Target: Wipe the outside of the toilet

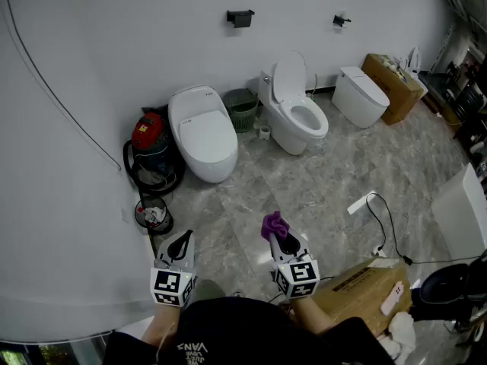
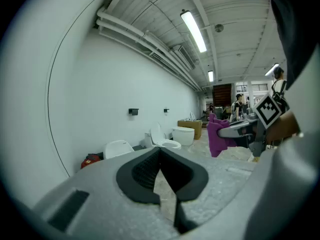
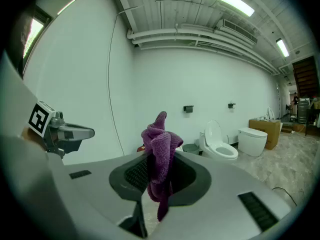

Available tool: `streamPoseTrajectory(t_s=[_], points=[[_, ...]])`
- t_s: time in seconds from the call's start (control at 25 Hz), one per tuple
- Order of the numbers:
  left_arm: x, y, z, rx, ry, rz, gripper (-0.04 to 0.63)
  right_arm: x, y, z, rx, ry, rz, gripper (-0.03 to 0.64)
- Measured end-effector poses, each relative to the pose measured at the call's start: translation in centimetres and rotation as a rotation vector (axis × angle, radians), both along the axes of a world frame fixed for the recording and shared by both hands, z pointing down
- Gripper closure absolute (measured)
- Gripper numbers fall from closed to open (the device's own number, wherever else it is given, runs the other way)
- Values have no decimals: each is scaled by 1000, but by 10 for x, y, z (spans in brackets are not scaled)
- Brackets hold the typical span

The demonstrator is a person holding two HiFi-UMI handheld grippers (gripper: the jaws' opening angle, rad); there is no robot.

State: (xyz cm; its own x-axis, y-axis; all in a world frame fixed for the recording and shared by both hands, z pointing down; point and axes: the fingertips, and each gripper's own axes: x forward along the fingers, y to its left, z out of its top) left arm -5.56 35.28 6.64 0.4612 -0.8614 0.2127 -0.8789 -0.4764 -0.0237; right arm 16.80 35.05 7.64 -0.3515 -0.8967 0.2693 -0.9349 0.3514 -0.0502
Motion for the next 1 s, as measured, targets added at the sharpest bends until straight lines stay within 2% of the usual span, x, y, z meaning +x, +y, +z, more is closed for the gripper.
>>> streamPoseTrajectory(t_s=[0.16, 0.52, 0.68, 1.0], points=[[10, -2, -2, 5, 1, 14, 592, 7, -3, -6, 29, -22, 4, 541], [3, -36, 2, 8, -8, 44, 592, -2, -32, 3, 16, -34, 30, 540], [-13, -65, 1, 6, 2, 58, 592, -18, -62, -1, 17, -21, 50, 540], [-77, -134, 5, 8, 38, 50, 592, -81, -133, -14, 43, 19, 54, 540]])
